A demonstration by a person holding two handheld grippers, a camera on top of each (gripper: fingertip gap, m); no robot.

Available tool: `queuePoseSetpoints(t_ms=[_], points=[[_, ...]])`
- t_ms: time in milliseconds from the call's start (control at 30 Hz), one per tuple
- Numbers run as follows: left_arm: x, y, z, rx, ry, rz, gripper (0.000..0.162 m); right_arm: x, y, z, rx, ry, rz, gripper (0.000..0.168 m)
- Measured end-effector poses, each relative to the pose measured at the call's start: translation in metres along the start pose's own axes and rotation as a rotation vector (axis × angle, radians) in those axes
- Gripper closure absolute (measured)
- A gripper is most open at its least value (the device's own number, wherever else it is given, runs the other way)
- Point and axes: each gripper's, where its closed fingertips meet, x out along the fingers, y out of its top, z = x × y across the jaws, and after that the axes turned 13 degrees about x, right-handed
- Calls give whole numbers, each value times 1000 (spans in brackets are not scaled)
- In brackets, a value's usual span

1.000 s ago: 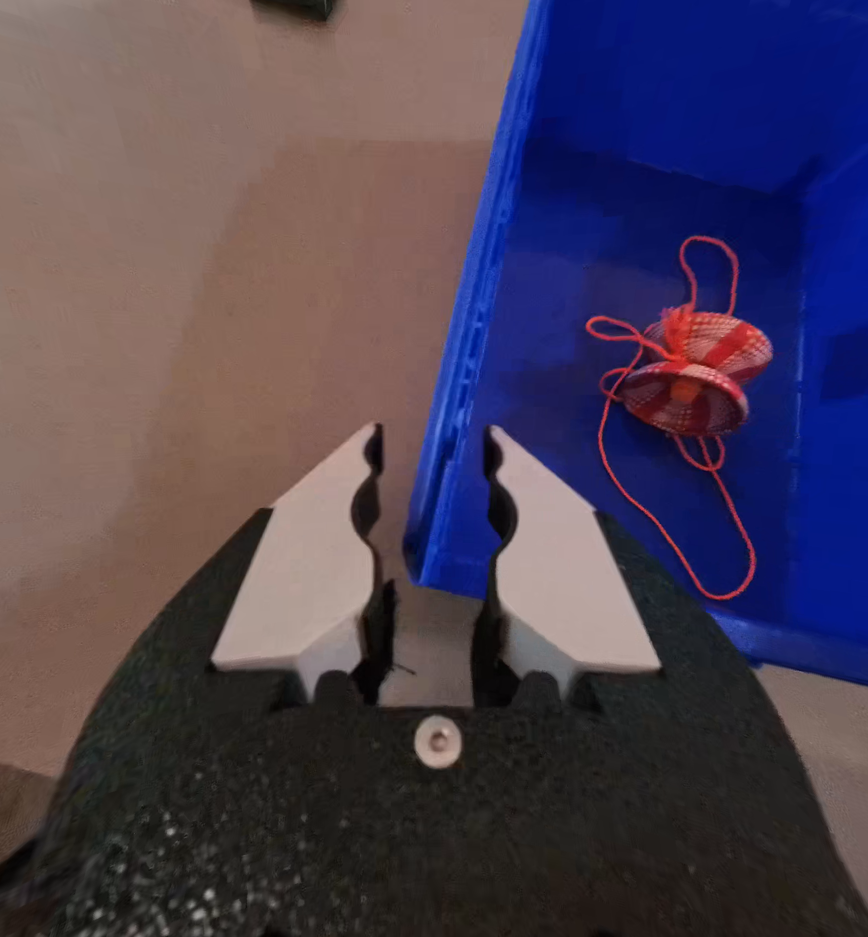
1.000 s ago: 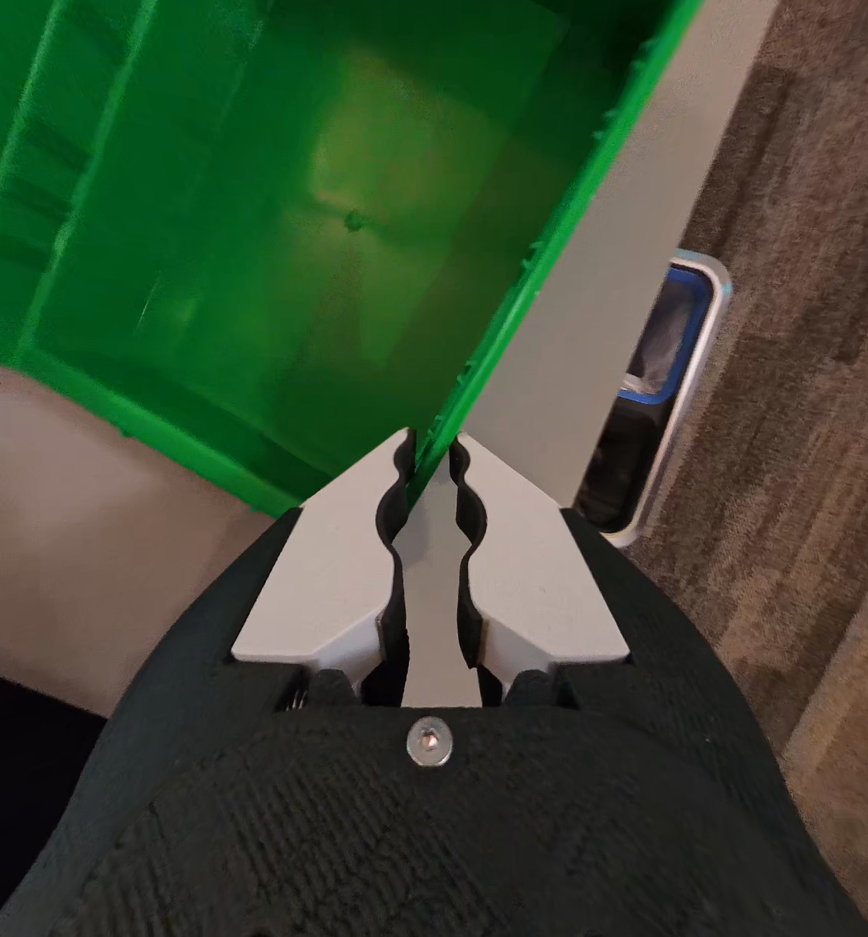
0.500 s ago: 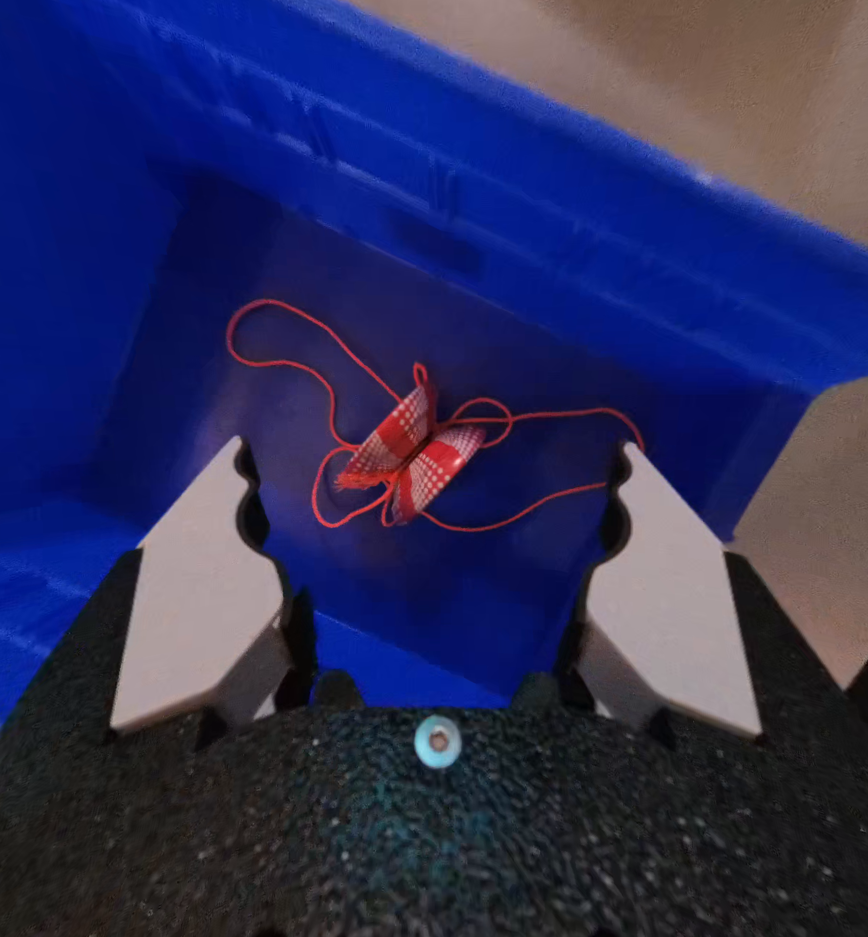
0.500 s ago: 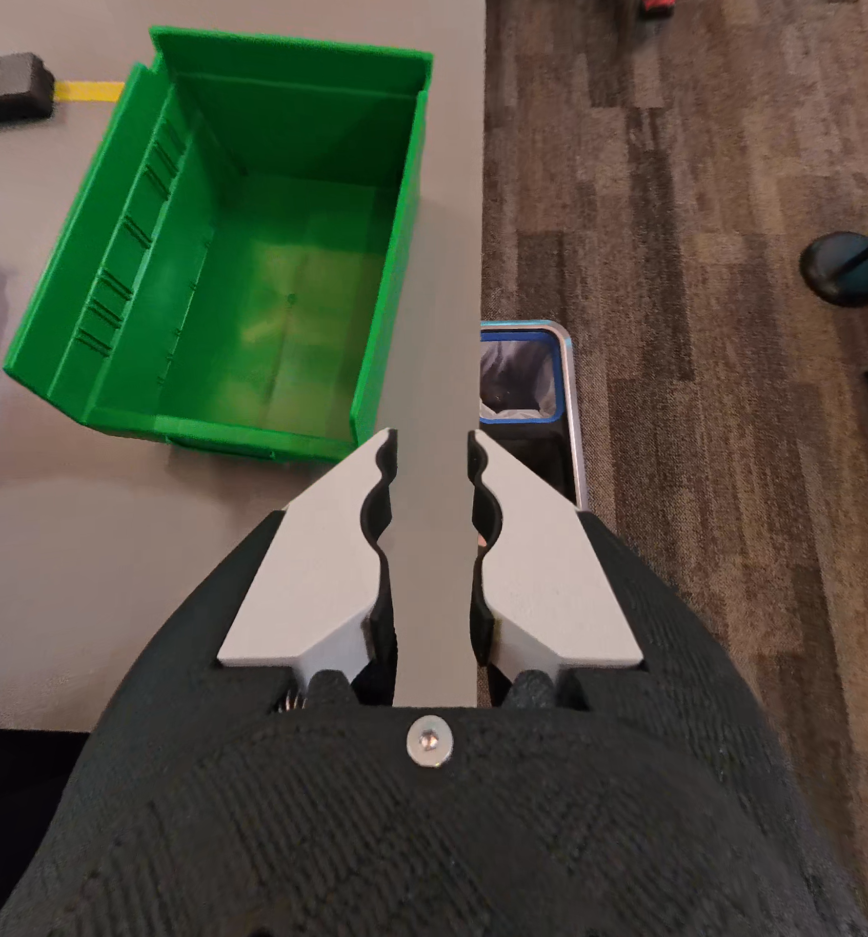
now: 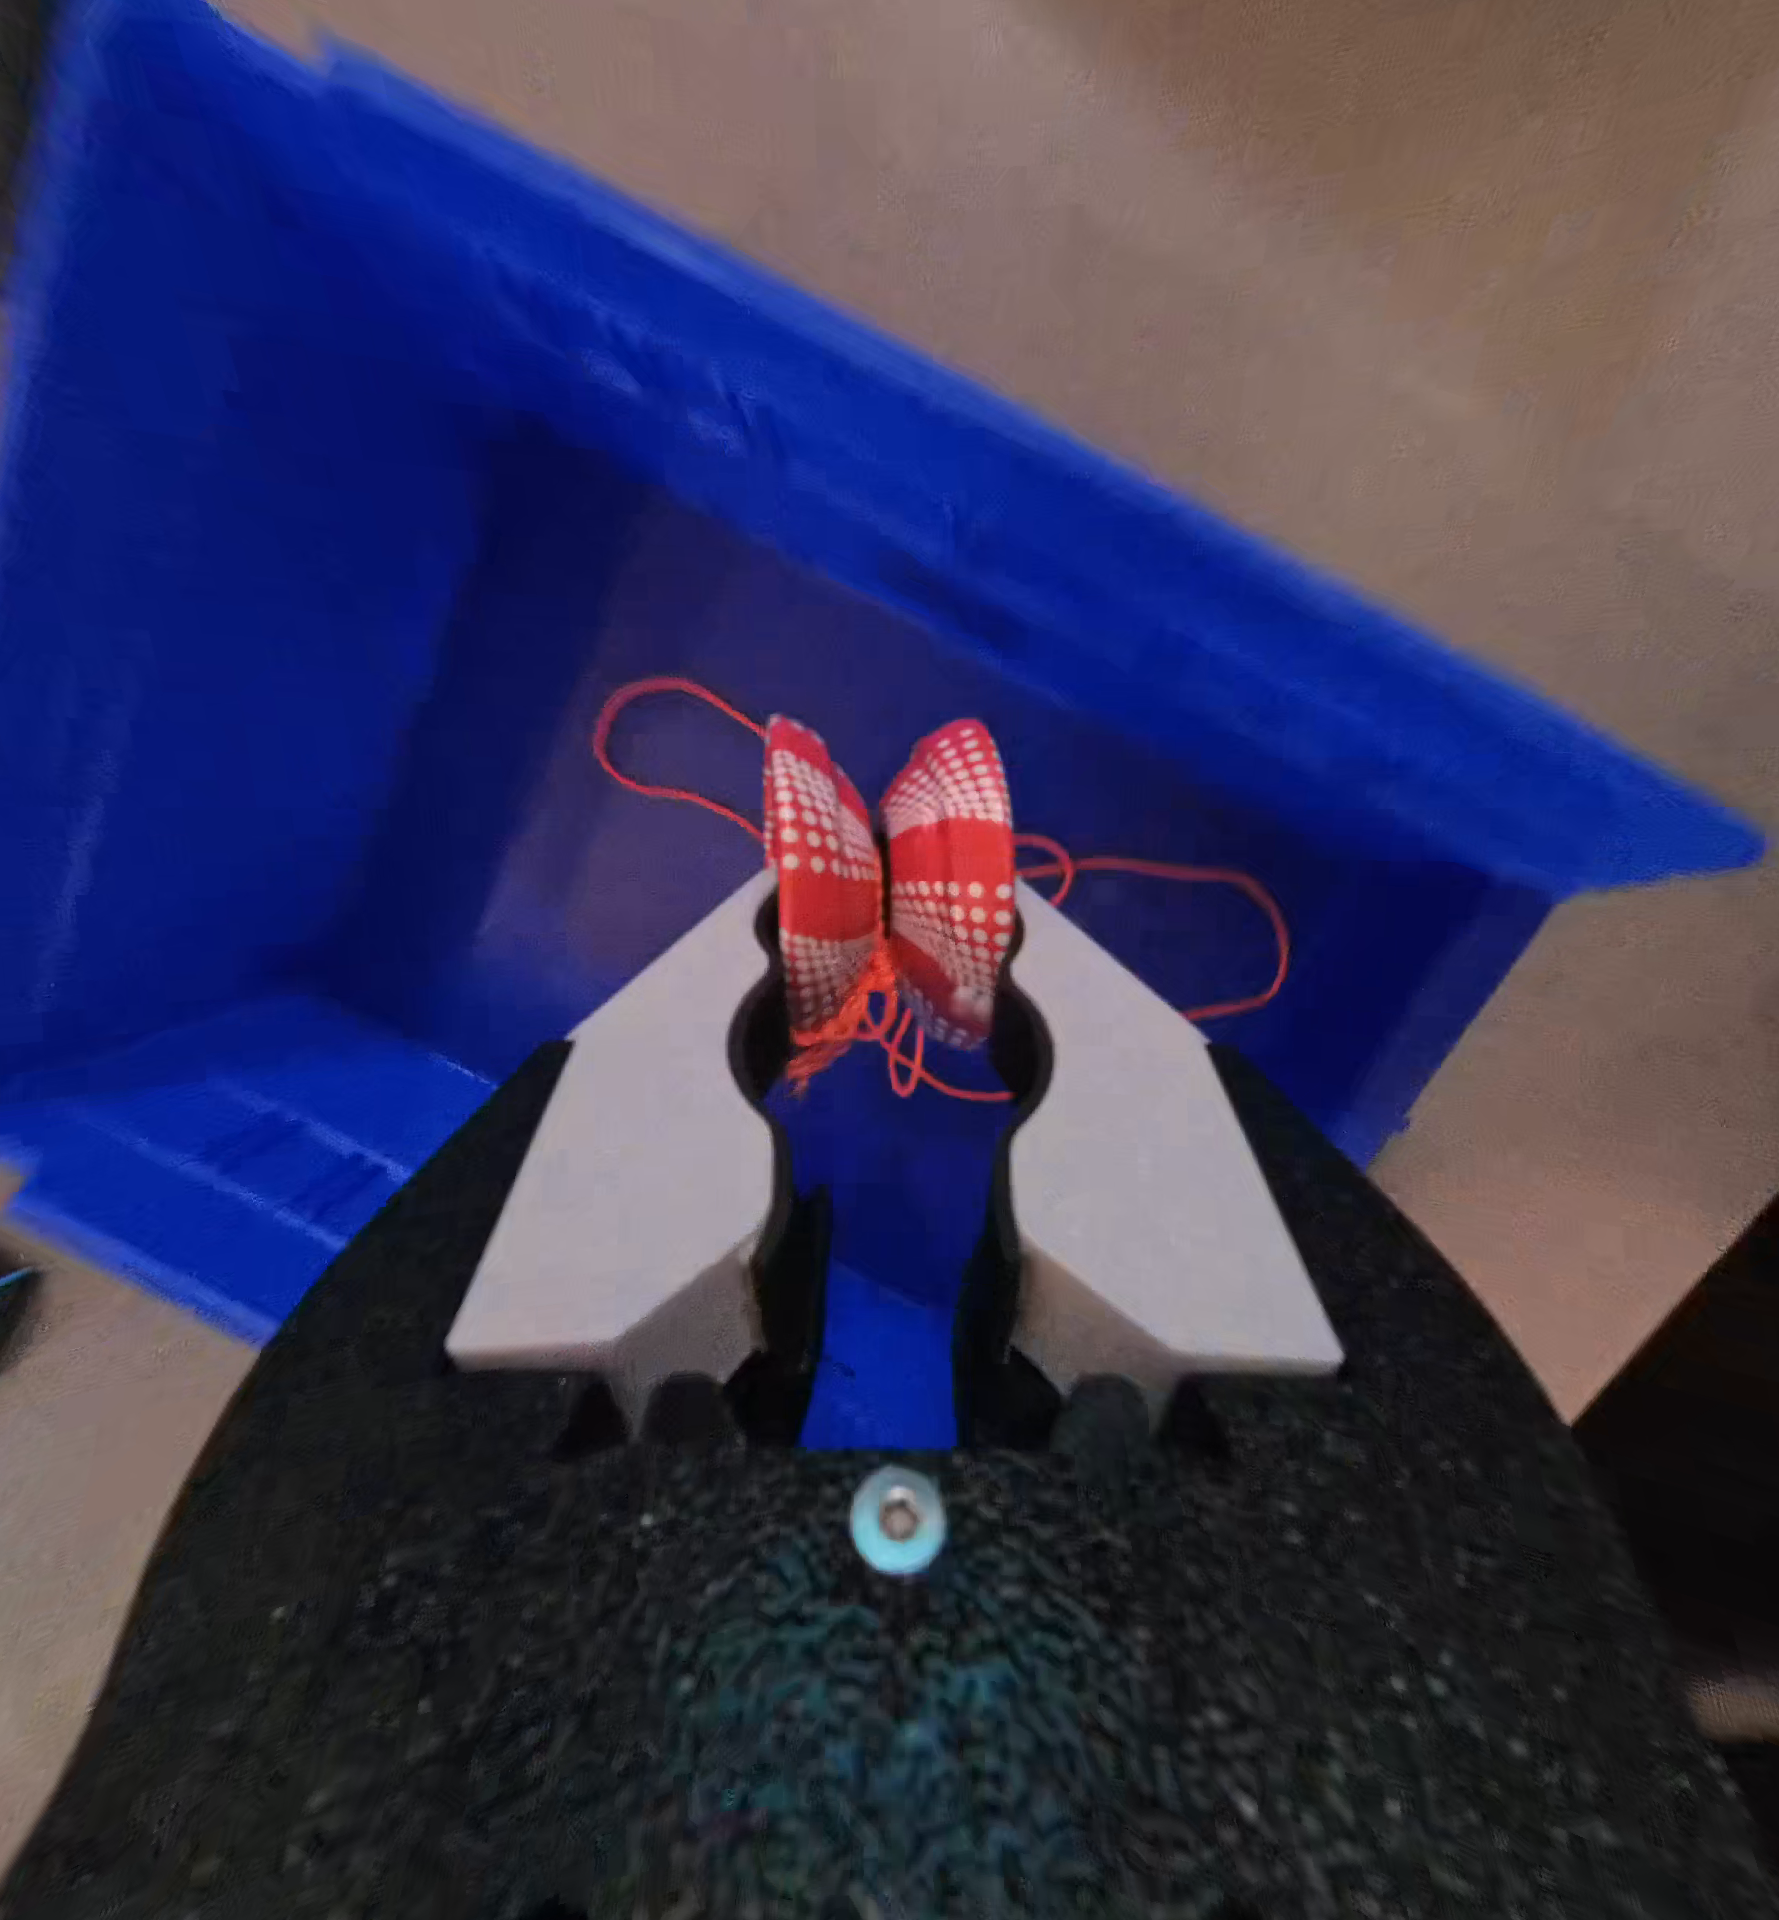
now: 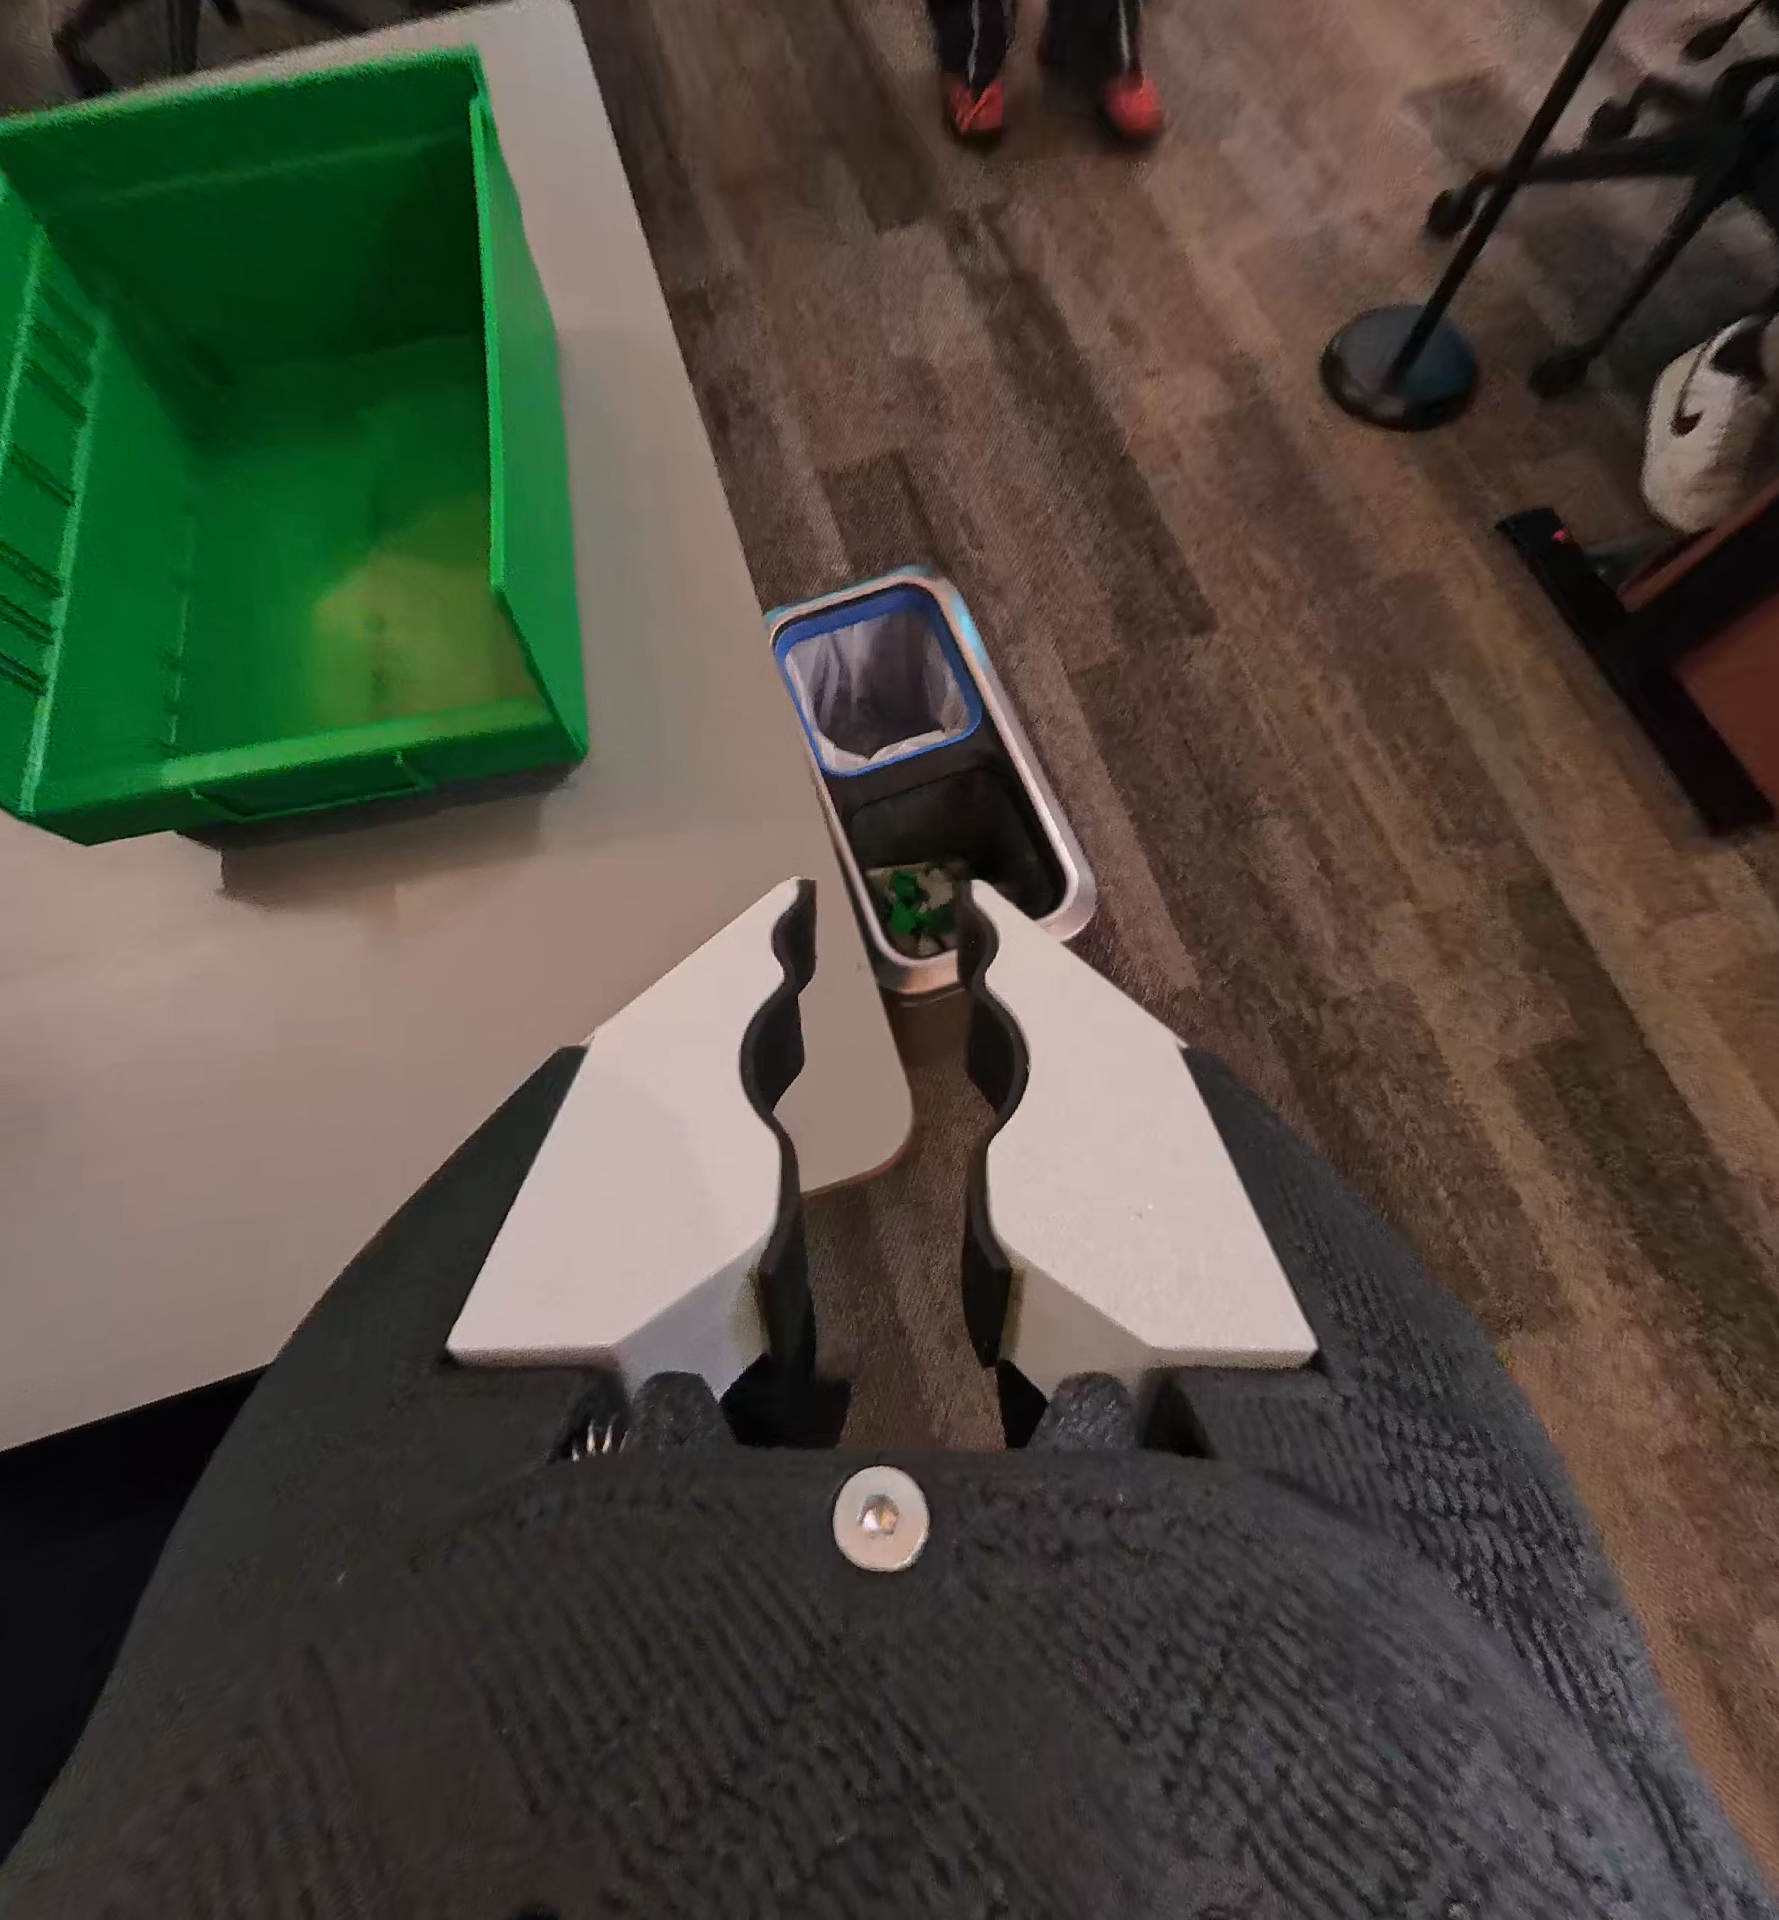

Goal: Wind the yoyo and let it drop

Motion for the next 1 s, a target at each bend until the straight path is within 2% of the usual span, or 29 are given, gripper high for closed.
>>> queuePoseSetpoints(t_ms=[33,167,233,367,467,533,600,700,767,833,900,1000], points=[[-20,20,-6,-35,89,79,129,-6,4,3,-1,-6,25,143],[-112,117,-25,-81,401,401,129,-32,13,14,2,11,95,143],[-154,181,-22,-36,428,560,129,-52,17,21,22,17,118,143],[-237,327,11,154,404,932,129,-110,36,40,53,5,297,142],[-316,433,76,287,210,1320,130,-160,53,51,112,20,445,142],[-374,487,117,381,69,1532,130,-195,61,58,99,-10,534,142],[-432,530,156,452,-115,1695,130,-229,66,69,79,-71,616,142],[-512,574,219,580,-441,1845,130,-279,65,77,72,-133,731,142],[-546,601,258,658,-602,1870,129,-310,63,81,82,-164,810,142],[-565,620,300,734,-800,1836,129,-336,65,81,91,-194,893,143],[-569,630,344,801,-1010,1761,129,-363,72,78,89,-203,969,143],[-558,638,397,864,-1225,1640,129,-401,96,60,45,-157,1086,143]])
